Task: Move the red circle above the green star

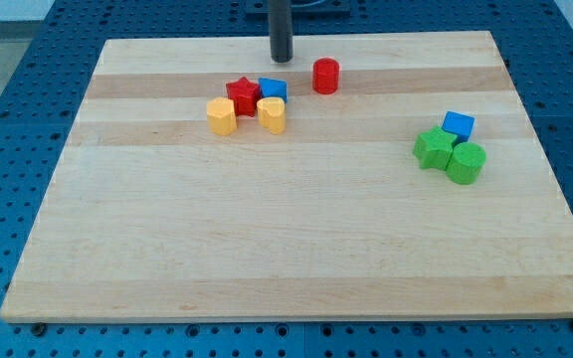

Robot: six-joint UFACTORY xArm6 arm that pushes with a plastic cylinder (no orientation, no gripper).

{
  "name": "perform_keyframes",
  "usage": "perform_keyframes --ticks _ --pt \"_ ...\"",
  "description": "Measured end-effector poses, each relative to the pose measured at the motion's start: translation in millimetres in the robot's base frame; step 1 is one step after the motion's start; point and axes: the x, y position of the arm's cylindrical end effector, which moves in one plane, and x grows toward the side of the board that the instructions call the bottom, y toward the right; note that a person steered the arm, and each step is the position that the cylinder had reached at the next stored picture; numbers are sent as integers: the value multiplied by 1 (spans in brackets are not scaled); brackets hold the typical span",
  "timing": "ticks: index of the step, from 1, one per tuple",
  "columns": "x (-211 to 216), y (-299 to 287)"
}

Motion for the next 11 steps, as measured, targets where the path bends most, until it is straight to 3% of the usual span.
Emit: perform_keyframes --ticks 3,4,6,9,10,11 --pt "82 96" --pt "89 106" --pt "89 65" --pt "142 153" --pt "152 168" --pt "152 143"
